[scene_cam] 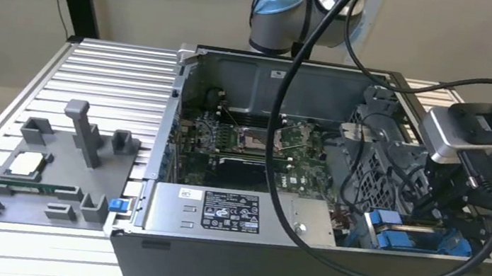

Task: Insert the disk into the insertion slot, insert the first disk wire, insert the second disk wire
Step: 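Insert the second disk wire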

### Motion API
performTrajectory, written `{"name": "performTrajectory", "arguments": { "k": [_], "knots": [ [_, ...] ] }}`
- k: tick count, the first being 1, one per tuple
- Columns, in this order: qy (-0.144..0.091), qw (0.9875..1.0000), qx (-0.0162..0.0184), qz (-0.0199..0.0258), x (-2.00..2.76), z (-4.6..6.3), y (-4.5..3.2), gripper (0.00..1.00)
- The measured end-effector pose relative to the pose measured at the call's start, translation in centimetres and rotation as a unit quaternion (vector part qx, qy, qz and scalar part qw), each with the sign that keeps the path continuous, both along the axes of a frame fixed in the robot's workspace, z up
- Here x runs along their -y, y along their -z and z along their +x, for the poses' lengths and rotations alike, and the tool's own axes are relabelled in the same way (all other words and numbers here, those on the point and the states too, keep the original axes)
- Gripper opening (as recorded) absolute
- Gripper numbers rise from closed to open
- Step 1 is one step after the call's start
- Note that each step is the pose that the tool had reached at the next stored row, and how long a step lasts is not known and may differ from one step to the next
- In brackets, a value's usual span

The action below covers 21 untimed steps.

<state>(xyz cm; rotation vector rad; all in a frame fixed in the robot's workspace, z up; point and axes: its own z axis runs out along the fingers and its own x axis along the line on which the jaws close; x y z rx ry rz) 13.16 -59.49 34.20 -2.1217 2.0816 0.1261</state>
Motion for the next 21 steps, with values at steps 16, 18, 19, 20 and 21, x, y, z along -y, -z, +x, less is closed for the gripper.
{"name": "performTrajectory", "arguments": {
  "k": [16, 18, 19, 20, 21],
  "knots": [
    [0.001, 1.0000, 0.0045, -0.0001, 0.00, 0.00, 0.56, 0.00],
    [0.001, 1.0000, 0.0046, 0.0003, 0.00, 0.00, 0.60, 1.00],
    [0.001, 1.0000, 0.0046, 0.0011, 0.00, 0.00, 0.59, 1.00],
    [0.001, 1.0000, 0.0046, 0.0020, 0.00, 0.00, 0.42, 1.00],
    [0.001, 1.0000, 0.0046, 0.0022, 0.00, 0.00, 0.07, 1.00]
  ]
}}
